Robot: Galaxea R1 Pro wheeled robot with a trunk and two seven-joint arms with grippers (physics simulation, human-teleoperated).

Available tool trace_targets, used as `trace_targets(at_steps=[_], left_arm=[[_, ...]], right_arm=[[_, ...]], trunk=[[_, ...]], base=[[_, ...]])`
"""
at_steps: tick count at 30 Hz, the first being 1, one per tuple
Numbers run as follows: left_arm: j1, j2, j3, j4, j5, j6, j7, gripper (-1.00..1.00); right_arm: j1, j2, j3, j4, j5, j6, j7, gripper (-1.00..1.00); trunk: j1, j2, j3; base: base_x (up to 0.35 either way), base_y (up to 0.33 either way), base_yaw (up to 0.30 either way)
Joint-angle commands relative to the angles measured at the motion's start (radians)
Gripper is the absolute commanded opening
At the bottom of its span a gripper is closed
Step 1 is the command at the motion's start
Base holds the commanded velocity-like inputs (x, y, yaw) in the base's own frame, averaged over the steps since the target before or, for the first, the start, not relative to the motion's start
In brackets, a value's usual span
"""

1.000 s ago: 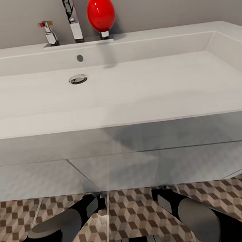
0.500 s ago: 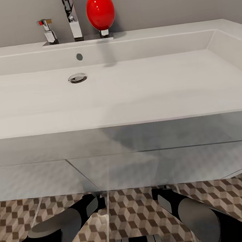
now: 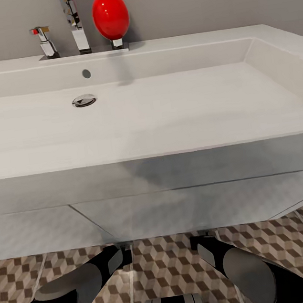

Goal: Take the four mousetraps from the cabinet in the bathroom and place them on the bathroom floor. Make sure all four end up on the same floor surface, and ensure that at least two of them are either under or directly next to the same bathroom sink.

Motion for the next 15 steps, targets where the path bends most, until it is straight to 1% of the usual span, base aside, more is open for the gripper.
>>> trace_targets(at_steps=[1, 15], left_arm=[[-0.029, 0.0, -0.01, -0.002, 0.005, 0.005, 0.006, -1.0], [-0.029, 0.0, -0.01, -0.002, 0.005, 0.005, 0.006, -1.0]], right_arm=[[0.0, 0.001, -0.006, -0.002, 0.009, 0.007, 0.0, -1.0], [0.0, 0.001, -0.005, -0.002, 0.009, 0.001, -0.001, -1.0]], trunk=[[0.0, 0.0, 0.0], [0.0, 0.0, -0.011]], base=[[0.0, 0.0, -0.024], [0.0, 0.0, -0.003]])
